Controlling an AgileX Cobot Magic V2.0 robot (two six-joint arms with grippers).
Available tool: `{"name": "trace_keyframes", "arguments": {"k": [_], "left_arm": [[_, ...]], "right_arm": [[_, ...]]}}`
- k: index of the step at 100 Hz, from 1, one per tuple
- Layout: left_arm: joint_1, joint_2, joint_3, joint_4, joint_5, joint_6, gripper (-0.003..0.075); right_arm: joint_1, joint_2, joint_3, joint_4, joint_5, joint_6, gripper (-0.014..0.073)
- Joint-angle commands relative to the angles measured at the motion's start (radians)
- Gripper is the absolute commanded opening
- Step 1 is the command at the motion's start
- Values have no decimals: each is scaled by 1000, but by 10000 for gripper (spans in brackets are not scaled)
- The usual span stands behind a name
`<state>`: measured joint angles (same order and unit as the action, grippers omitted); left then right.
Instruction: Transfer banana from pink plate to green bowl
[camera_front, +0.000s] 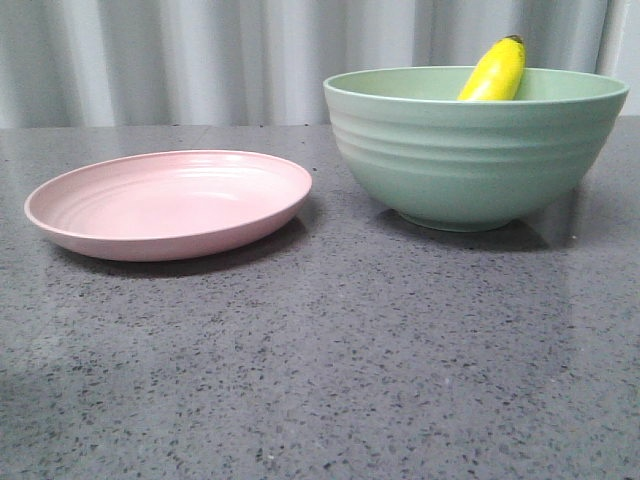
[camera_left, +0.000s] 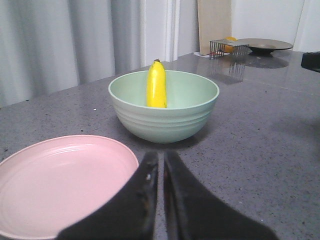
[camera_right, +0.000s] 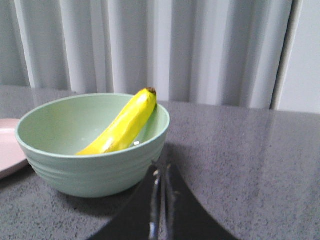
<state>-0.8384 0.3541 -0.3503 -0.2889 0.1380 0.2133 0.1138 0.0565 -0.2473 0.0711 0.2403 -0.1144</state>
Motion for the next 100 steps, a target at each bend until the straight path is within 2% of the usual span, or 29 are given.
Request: {"name": "trace_keyframes", "arguments": {"k": [1, 54, 66, 72, 78, 90, 100], "left_arm": [[-6, -29, -4, -11, -93, -9, -19], [-6, -38, 46, -11, -103, -9, -19], [10, -39, 71, 145, -113, -9, -19], [31, -39, 97, 236, -149, -9, -19], [64, -41, 134, 239, -210, -12, -19], [175, -48, 223, 268, -414, -34, -19], [232, -117, 277, 268, -449, -34, -19]], "right_arm": [[-7, -38, -16, -10, -76, -11, -80], [-7, -57, -16, -8, -78, -11, -80], [-7, -57, -16, -8, -78, -11, -80], [-7, -57, -16, -8, -78, -11, -80], [-7, -57, -16, -8, -78, -11, -80], [-7, -57, -16, -8, -78, -11, -80], [-7, -57, -16, -8, -78, -11, -80]]}}
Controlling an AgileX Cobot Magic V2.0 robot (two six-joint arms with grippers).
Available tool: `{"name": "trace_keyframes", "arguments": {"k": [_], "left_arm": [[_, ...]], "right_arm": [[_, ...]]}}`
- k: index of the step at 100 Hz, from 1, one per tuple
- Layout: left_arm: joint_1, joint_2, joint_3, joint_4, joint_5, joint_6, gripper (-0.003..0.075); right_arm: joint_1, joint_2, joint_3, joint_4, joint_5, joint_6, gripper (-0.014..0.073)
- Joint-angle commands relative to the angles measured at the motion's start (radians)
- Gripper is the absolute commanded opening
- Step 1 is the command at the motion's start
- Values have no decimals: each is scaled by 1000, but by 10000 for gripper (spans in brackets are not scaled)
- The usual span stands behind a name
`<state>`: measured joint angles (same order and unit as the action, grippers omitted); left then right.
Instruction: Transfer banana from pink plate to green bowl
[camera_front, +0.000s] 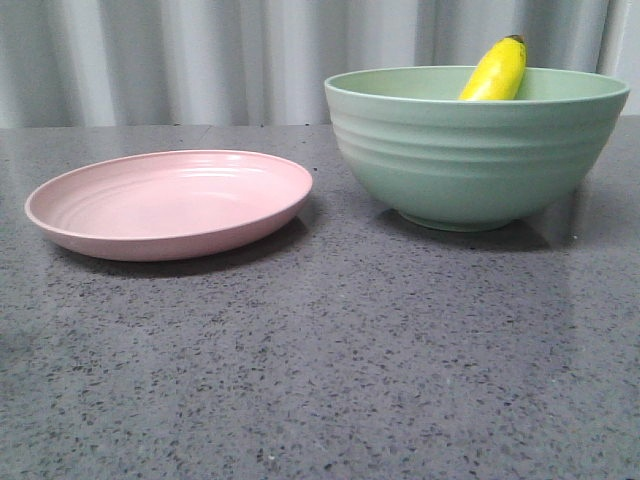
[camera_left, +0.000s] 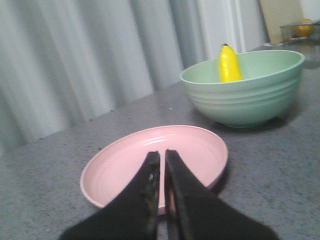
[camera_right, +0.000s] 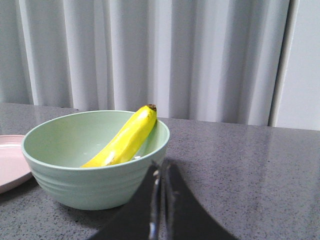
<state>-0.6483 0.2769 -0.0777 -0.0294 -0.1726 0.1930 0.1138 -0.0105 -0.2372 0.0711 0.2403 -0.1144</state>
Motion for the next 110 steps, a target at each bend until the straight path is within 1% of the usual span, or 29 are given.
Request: {"name": "trace_keyframes", "arguments": {"k": [1, 12, 23, 27, 39, 53, 60, 70, 110], "left_arm": [[46, -45, 11, 8, -138, -14, -19], [154, -109, 60, 8, -136, -23, -19], [268, -171, 106, 10, -122, -125, -19], [298, -193, 103, 13, -57, -147, -19], [397, -249, 105, 17, 107, -146, -19], [484, -303, 105, 17, 321, -166, -19], [512, -314, 105, 17, 392, -205, -19], [533, -314, 105, 17, 457, -212, -19], [530, -314, 105, 17, 456, -212, -18]], "right_arm": [[-7, 10, -26, -8, -78, -11, -80], [-7, 10, -26, -8, -78, -11, -80], [-7, 10, -26, -8, -78, -11, -80], [-7, 10, -26, -8, -78, -11, -80], [-7, 10, -26, -8, -78, -11, -80], [-7, 10, -26, -8, -78, -11, -80], [-7, 10, -26, -8, -78, -11, -80], [-7, 10, -26, -8, -78, -11, -80], [-7, 10, -26, -8, -78, -11, -80]]}}
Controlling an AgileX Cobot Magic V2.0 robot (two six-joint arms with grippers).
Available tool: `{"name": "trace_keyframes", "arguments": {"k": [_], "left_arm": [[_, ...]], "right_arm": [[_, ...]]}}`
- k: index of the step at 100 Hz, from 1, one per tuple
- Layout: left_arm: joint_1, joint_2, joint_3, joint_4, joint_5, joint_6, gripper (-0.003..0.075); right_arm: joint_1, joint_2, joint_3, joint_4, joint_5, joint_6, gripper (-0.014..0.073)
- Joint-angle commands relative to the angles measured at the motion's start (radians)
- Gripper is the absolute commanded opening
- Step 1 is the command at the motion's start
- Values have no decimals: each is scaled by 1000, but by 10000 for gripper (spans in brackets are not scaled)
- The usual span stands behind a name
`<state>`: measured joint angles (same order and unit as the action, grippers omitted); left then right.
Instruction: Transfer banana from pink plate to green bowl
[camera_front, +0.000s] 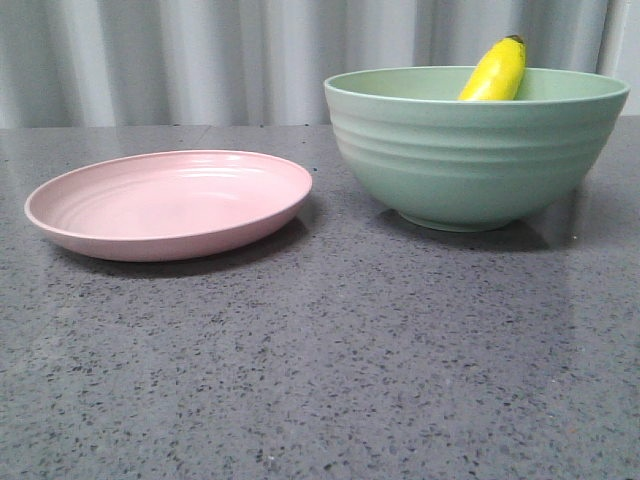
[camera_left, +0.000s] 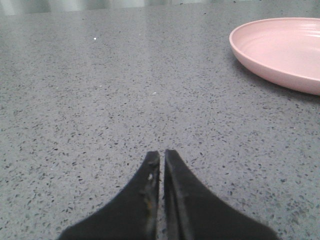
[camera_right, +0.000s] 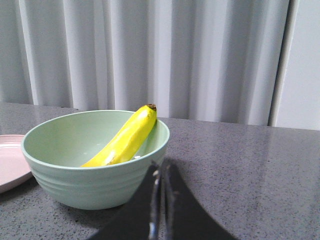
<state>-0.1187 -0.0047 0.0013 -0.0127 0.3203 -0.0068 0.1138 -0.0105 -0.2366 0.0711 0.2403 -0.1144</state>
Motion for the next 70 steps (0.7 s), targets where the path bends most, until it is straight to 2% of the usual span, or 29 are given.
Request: {"name": "trace_keyframes", "arguments": {"k": [1, 46, 62, 70], "left_arm": [[0, -32, 26, 1, -37, -13, -19], [0, -32, 26, 1, -37, -13, -19], [0, -32, 26, 1, -37, -13, -19], [0, -32, 26, 1, -37, -13, -19]], "right_arm": [[-7, 10, -27, -8, -78, -11, -80], [-7, 10, -27, -8, -78, -11, -80], [-38, -19, 45, -9, -115, -11, -80], [-81, -19, 103, -98, -160, -20, -80]]}}
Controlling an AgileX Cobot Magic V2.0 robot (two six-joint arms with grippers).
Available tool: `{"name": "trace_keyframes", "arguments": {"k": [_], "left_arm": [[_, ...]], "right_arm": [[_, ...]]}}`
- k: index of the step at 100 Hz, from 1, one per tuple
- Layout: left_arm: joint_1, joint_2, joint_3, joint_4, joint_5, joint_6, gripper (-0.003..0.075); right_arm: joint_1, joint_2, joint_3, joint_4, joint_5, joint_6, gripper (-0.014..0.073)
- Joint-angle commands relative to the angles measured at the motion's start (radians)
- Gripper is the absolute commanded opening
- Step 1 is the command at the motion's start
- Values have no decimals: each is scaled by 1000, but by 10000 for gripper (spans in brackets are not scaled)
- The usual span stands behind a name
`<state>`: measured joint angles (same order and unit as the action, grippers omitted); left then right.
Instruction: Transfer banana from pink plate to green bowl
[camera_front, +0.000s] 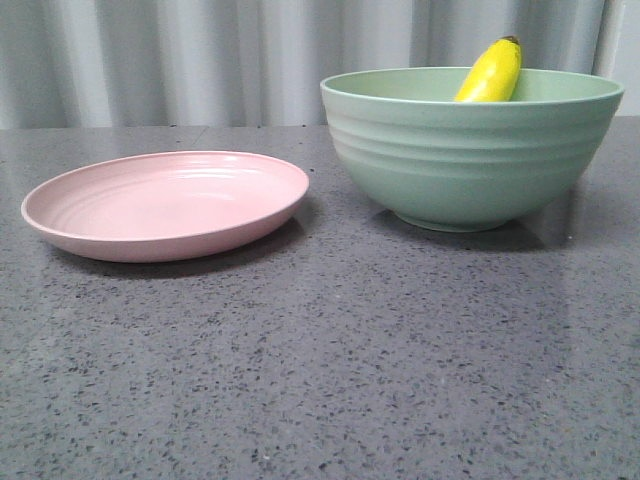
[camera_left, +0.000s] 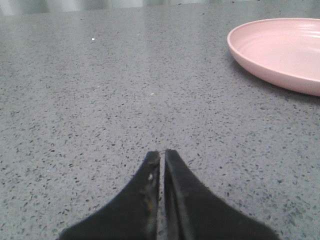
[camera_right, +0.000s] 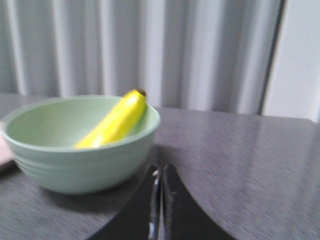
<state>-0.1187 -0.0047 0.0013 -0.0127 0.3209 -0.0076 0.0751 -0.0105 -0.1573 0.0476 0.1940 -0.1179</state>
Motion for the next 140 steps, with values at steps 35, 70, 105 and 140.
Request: {"name": "trace_keyframes", "arguments": {"k": [35, 70, 105, 140], "left_arm": [[0, -32, 26, 1, -39, -12, -19], [0, -32, 26, 1, -39, -12, -19], [0, -32, 26, 1, -39, -12, -19], [0, -32, 26, 1, -39, -12, -19]], "right_arm": [[-172, -19, 196, -83, -23, -17, -80], [-172, -19, 196, -48, 77, 103, -80], [-172, -19, 196, -48, 98, 103, -80], [-172, -19, 196, -48, 98, 103, -80]]}}
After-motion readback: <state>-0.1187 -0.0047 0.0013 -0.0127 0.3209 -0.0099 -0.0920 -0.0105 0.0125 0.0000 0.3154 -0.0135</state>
